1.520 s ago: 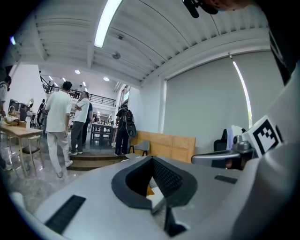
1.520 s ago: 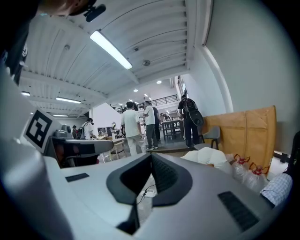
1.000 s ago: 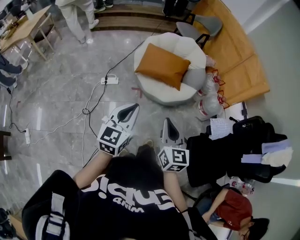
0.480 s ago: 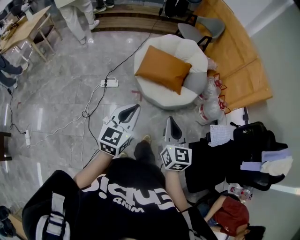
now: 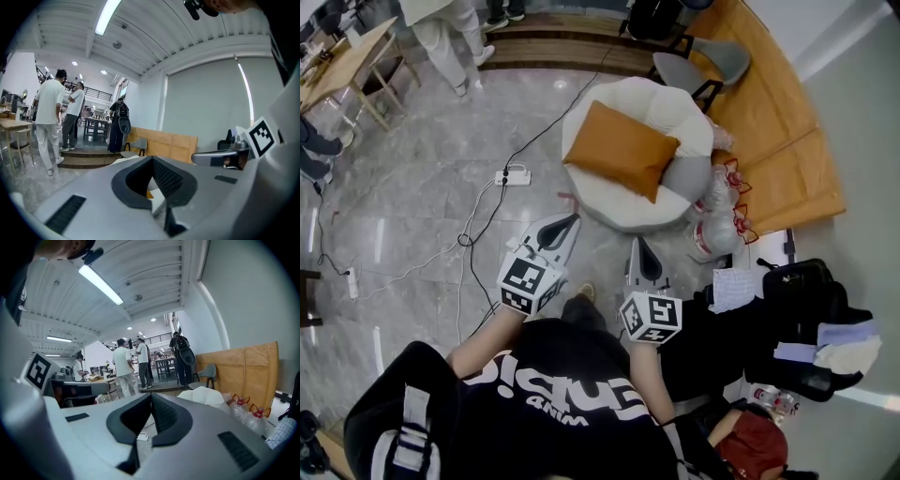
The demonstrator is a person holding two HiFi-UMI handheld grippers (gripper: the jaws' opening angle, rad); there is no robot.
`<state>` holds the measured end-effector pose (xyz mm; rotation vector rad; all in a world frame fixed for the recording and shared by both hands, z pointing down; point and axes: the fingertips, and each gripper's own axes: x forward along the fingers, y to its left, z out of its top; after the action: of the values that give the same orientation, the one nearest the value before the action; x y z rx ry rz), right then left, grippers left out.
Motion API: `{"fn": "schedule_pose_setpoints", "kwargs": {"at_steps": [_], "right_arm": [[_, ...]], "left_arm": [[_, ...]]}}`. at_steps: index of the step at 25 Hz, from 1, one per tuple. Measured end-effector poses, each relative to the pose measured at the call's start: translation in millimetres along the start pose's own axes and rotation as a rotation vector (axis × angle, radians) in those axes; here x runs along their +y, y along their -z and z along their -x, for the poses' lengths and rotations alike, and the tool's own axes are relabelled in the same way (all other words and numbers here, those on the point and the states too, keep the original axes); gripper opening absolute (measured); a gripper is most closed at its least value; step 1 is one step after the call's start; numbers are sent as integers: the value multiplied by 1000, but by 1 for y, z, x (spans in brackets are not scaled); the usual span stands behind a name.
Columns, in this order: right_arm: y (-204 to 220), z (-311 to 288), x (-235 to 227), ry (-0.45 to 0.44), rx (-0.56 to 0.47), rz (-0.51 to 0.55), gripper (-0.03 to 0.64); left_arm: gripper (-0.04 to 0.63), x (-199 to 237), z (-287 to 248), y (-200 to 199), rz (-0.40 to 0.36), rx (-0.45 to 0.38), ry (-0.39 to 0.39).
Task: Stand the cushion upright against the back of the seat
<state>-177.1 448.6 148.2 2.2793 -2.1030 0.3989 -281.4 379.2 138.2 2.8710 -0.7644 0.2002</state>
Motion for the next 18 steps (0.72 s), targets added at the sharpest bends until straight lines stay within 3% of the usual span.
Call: {"fn": "schedule_pose_setpoints", "kwargs": {"at_steps": [18], "right_arm": [[-25,-80,-96,-82,29,22,23]], "left_arm": [[8,12,-105,-27,14,-10,-105]]}}
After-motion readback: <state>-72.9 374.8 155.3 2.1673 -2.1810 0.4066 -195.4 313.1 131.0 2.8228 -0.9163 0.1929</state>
